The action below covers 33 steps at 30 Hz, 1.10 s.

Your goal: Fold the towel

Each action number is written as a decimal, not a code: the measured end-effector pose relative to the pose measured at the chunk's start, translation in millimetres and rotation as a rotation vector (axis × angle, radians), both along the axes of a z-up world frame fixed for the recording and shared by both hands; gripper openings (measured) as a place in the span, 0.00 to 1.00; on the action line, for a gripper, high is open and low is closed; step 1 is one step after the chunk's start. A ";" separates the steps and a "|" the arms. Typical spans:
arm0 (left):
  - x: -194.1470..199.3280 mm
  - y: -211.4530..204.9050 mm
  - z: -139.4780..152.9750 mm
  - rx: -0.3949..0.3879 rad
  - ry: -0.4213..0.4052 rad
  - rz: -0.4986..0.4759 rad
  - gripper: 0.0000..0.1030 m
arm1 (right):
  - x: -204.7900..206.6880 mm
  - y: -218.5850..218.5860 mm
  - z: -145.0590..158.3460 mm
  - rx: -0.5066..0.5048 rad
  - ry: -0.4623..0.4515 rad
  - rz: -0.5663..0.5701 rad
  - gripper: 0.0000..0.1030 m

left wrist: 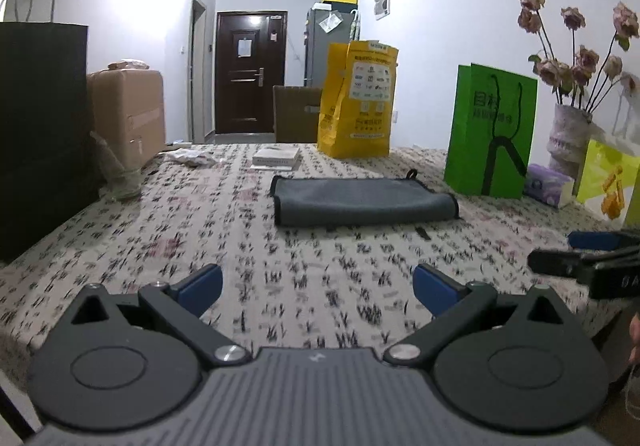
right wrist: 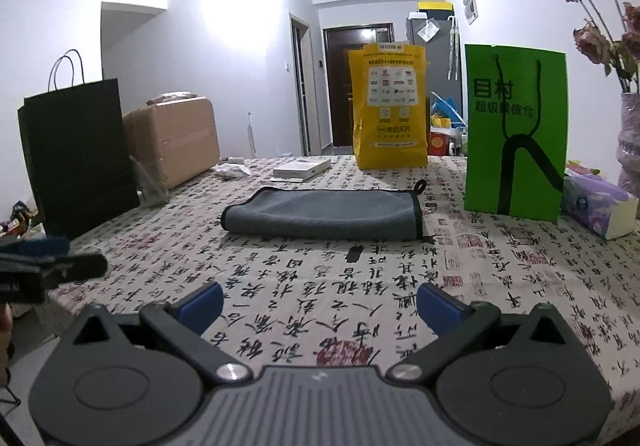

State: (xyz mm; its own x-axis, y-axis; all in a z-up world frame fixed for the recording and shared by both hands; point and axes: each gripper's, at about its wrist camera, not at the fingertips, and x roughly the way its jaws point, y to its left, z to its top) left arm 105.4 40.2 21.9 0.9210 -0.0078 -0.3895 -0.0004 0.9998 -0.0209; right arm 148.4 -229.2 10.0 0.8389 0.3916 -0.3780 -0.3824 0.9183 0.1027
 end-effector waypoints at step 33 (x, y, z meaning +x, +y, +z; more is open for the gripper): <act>-83.2 -28.2 -20.0 0.043 -0.110 0.026 1.00 | -104.1 12.8 -19.1 -0.037 -0.116 0.052 1.00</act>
State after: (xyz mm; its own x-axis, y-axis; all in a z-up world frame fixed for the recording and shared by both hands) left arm 22.2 11.9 1.9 0.9580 0.0317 -0.2851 -0.0269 0.9994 0.0209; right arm 44.3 -216.4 -9.1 0.8568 0.4231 -0.2948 -0.4368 0.8993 0.0210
